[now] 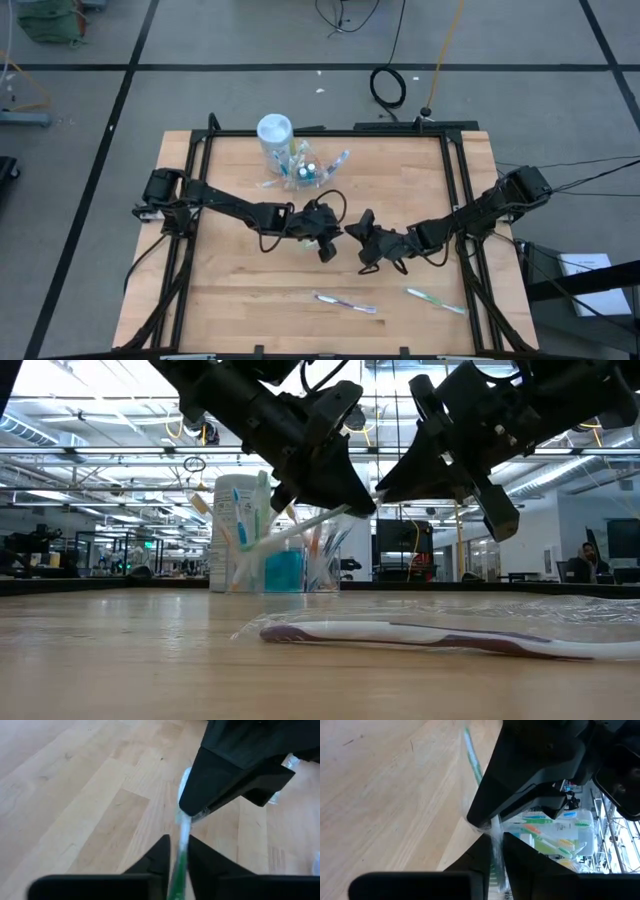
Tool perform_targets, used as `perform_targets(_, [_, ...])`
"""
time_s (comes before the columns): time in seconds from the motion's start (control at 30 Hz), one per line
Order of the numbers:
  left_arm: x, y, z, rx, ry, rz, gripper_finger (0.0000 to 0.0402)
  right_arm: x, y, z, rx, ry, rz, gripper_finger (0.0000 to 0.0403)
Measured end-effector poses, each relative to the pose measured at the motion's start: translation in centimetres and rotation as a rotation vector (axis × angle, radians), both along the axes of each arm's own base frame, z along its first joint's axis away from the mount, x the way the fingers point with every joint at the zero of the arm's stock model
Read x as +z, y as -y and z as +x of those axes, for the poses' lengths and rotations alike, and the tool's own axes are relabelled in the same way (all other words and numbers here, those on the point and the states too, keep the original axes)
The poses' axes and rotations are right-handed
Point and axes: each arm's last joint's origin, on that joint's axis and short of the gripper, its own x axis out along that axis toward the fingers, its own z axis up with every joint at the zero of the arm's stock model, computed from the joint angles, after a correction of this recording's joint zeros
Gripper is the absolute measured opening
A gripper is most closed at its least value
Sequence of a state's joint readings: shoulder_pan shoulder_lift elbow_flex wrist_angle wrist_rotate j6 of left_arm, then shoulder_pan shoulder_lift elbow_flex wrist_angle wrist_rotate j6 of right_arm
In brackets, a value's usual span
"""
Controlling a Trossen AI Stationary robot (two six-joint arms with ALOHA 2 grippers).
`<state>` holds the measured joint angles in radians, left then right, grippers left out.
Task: Pick & Place toothbrushing station
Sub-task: Put the green toothbrush into the transparent organizer
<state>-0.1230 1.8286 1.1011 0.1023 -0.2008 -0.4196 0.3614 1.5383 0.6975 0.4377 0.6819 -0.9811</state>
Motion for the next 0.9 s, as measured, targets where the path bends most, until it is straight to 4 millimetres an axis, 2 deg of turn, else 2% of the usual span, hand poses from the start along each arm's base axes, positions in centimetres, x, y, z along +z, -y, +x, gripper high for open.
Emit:
perform_targets(0.13, [0.0, 0.0, 0.0, -0.015, -0.007, 0.014, 0.0012, 0.0, 0.0, 0.0, -0.007, 0.008, 0.02, 0.0053])
perform_targets(0.33, [-0.1, 0.0, -0.1, -0.013, -0.018, 0.023, 0.0036, 0.0, 0.0, 0.0, -0.042, 0.045, 0.112, 0.0086])
perform_targets(0.47, [0.2, -0.1, -0.6, -0.013, -0.048, 0.027, 0.0026, 0.3, -0.6, -0.3, -0.071, 0.081, 0.131, 0.0108])
perform_targets(0.57, [2.0, -0.3, -1.5, 0.002, -0.043, 0.043, 0.001, 0.8, -1.2, -0.7, -0.1, 0.099, 0.055, 0.0119])
perform_targets(0.7, [4.6, -0.4, -3.2, 0.114, -0.034, 0.144, 0.0023, 2.1, -1.8, -1.6, -0.138, 0.152, 0.036, 0.0123])
perform_targets(0.83, [7.1, 0.4, -4.7, 0.155, 0.029, 0.28, 0.0018, 4.2, -1.8, -2.4, -0.163, 0.269, 0.187, 0.0119])
perform_targets(0.9, [8.0, 1.2, -4.6, 0.162, 0.141, 0.309, 0.0009, 5.2, -1.2, -2.9, -0.154, 0.34, 0.337, 0.0117])
